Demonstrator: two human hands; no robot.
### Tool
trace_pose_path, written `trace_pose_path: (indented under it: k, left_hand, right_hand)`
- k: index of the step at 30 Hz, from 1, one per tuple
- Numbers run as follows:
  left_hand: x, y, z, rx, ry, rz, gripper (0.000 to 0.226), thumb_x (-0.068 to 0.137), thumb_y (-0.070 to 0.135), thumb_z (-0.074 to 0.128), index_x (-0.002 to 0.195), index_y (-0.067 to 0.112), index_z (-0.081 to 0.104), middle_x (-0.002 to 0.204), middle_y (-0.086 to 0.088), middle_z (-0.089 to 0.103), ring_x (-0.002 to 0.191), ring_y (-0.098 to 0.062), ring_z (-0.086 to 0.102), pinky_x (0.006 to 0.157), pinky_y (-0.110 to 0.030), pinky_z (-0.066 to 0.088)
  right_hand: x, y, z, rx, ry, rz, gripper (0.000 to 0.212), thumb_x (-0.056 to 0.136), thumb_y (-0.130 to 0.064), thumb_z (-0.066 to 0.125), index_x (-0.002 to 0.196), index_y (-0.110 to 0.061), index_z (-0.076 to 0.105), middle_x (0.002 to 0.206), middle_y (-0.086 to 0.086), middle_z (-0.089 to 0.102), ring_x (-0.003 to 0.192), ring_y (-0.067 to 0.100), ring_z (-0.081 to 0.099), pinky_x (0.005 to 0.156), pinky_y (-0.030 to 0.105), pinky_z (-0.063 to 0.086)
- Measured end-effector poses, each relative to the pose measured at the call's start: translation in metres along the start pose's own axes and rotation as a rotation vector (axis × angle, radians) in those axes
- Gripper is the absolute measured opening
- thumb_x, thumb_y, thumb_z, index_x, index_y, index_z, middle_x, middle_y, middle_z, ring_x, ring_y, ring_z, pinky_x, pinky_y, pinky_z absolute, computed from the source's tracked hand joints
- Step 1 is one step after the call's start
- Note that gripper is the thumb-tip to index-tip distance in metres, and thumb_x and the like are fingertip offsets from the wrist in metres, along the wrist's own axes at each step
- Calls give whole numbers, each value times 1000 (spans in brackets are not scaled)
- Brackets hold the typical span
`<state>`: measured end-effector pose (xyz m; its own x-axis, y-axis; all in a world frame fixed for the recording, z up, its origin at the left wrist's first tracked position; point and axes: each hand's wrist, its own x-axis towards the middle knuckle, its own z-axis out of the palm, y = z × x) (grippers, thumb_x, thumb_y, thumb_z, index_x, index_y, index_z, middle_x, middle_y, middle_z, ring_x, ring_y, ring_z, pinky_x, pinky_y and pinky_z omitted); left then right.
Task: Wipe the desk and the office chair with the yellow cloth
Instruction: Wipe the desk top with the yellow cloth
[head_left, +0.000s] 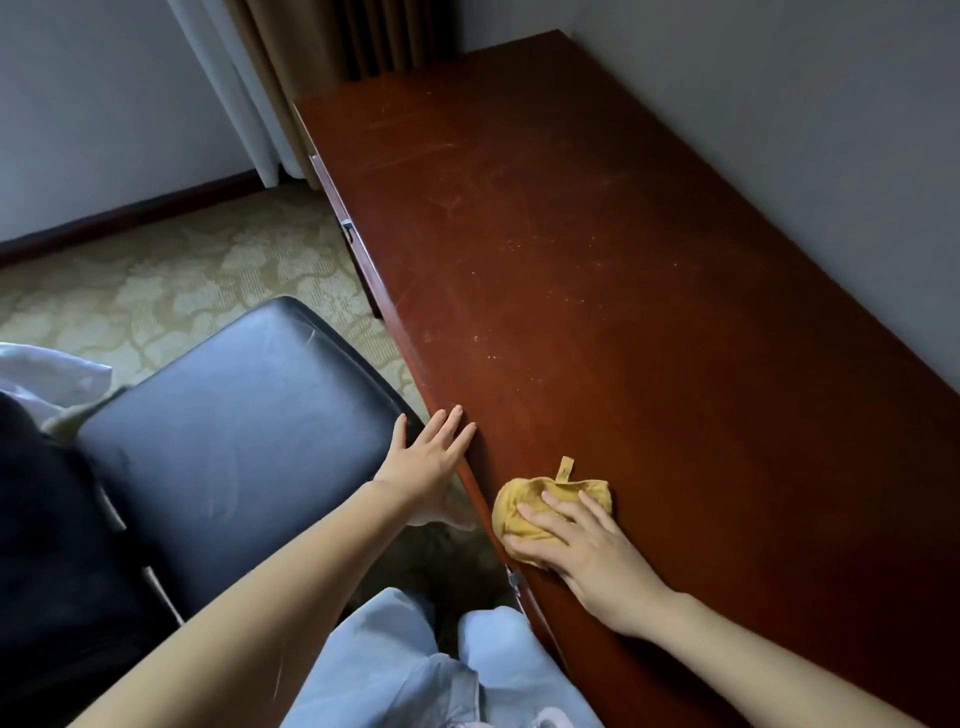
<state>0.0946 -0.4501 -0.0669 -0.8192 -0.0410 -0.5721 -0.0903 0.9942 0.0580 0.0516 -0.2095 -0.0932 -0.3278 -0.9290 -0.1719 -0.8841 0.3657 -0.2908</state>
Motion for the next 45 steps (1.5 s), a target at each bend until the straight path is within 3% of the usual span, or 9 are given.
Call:
trace_pose_path:
  k: [2, 7, 11, 18, 26, 35, 42, 45]
  left_hand:
    - [-4, -8, 3, -8, -8, 0, 117, 74, 71, 59, 151, 18, -12, 159, -3, -19, 147, -23, -11, 114, -57, -4]
    - [-13, -23, 8, -93, 19, -26, 108, 80, 67, 56, 151, 21, -13, 159, -2, -18, 147, -23, -10, 114, -56, -5]
    - [-20, -27, 11, -149, 52, -66, 104, 82, 68, 51, 151, 22, -12, 160, 0, -15, 147, -26, -8, 113, -57, -7]
    - [-31, -32, 16, -192, 86, -142, 104, 81, 71, 48, 152, 22, -10, 160, 1, -14, 147, -26, -10, 113, -57, -6]
    - [-49, -34, 26, -201, 73, -223, 103, 81, 71, 48, 153, 20, -6, 160, 1, -14, 147, -25, -12, 113, -58, -6]
    - [-43, -26, 17, -185, 59, -225, 102, 82, 71, 47, 152, 20, -7, 160, 0, -14, 147, -23, -11, 113, -58, -6]
    - [-22, 2, 2, -174, 38, -142, 108, 80, 71, 50, 152, 13, -7, 160, -4, -12, 148, -22, -9, 114, -57, -3]
    - [-12, 19, -3, -153, -4, -132, 113, 79, 69, 53, 151, 10, -9, 159, -8, -16, 147, -24, -11, 114, -56, -5]
  right_hand:
    - [1, 7, -5, -56, -14, -109, 58, 81, -19, 70, 129, -44, 52, 138, -8, 52, 129, 22, 48, 106, 48, 28]
    - [32, 40, -19, -60, -187, -197, 51, 99, -19, 44, 141, -46, 34, 152, -10, 30, 144, 17, 21, 115, 39, -2]
    - [71, 57, -27, -45, -187, -118, 46, 102, -28, 35, 142, -50, 28, 155, -14, 19, 145, 13, 10, 115, 33, -5]
    - [149, 59, -40, 15, -59, 140, 47, 102, -24, 36, 143, -46, 29, 156, -11, 20, 145, 18, 11, 117, 42, 3]
    - [220, 44, -44, 26, -80, 360, 52, 103, -19, 31, 147, -43, 18, 159, -5, 6, 146, 28, 2, 116, 50, 4]
    - [159, 27, -29, -15, -95, -38, 56, 100, -12, 34, 144, -45, 26, 158, -10, 13, 146, 18, 3, 117, 45, -2]
    - [76, 18, -5, -12, -101, -165, 47, 100, -18, 34, 140, -41, 38, 157, -12, 16, 146, 15, 3, 114, 38, -14]
    - [35, 19, -3, 27, -93, -202, 45, 98, -19, 42, 137, -40, 44, 154, -10, 27, 145, 18, 16, 116, 41, -6]
